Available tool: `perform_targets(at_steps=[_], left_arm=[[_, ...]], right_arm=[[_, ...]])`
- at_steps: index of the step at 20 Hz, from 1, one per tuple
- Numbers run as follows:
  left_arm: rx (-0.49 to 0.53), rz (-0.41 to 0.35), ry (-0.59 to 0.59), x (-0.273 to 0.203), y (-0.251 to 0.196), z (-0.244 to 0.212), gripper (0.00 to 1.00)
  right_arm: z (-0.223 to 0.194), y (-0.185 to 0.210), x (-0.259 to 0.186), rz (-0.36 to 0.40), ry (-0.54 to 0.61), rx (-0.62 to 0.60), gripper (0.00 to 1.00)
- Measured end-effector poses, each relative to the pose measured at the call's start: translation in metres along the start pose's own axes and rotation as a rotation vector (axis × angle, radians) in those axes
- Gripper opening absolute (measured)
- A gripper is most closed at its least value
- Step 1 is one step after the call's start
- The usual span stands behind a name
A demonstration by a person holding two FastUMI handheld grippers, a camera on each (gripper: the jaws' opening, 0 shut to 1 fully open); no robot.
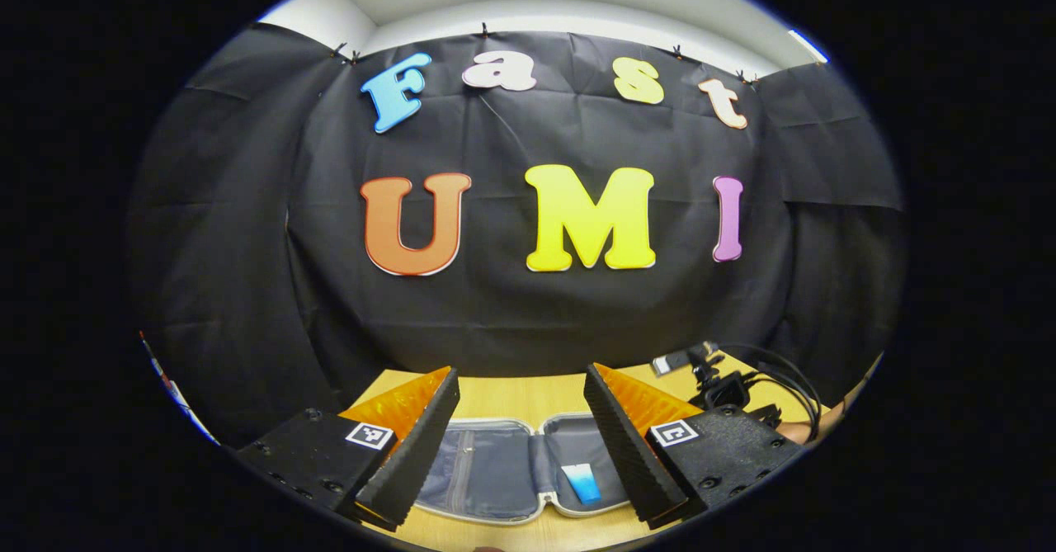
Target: First open the suitcase, pack the skin care products into it, and then close the suitcase.
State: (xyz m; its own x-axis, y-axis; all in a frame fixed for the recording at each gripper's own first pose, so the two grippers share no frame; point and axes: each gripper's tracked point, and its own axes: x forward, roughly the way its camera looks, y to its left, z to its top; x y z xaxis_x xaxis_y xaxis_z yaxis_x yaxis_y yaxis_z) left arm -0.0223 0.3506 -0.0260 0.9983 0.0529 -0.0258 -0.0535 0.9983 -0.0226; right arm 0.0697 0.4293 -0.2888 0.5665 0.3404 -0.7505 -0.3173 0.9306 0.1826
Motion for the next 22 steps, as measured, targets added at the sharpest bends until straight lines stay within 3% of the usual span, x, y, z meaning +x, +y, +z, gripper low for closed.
perform_targets(at_steps=[1, 6, 12, 15, 17, 20, 22], left_arm=[[-0.005, 0.006, -0.014, -0.002, 0.004, 0.004, 0.99], [-0.014, 0.013, -0.012, 0.004, 0.027, -0.001, 0.97], [-0.004, 0.052, 0.035, 0.013, 0.053, -0.009, 0.97], [0.018, 0.064, 0.047, 0.016, 0.064, -0.013, 0.97], [0.013, 0.05, 0.083, 0.021, 0.067, -0.027, 0.97], [-0.012, 0.057, 0.14, 0.036, 0.088, -0.052, 1.0], [-0.066, 0.092, 0.173, 0.043, 0.112, -0.069, 0.97]], right_arm=[[0.009, -0.001, 0.0, -0.009, -0.035, 0.011, 0.37], [0.026, 0.0, 0.027, -0.049, 0.017, 0.071, 0.34], [0.015, -0.015, 0.067, -0.109, 0.117, 0.256, 0.37], [0.012, -0.019, 0.07, -0.112, 0.134, 0.283, 0.38], [0.016, -0.02, 0.066, -0.116, 0.117, 0.273, 0.43], [0.029, -0.02, 0.044, -0.11, 0.057, 0.225, 0.68], [0.048, -0.016, 0.014, -0.07, -0.04, 0.175, 0.72]])
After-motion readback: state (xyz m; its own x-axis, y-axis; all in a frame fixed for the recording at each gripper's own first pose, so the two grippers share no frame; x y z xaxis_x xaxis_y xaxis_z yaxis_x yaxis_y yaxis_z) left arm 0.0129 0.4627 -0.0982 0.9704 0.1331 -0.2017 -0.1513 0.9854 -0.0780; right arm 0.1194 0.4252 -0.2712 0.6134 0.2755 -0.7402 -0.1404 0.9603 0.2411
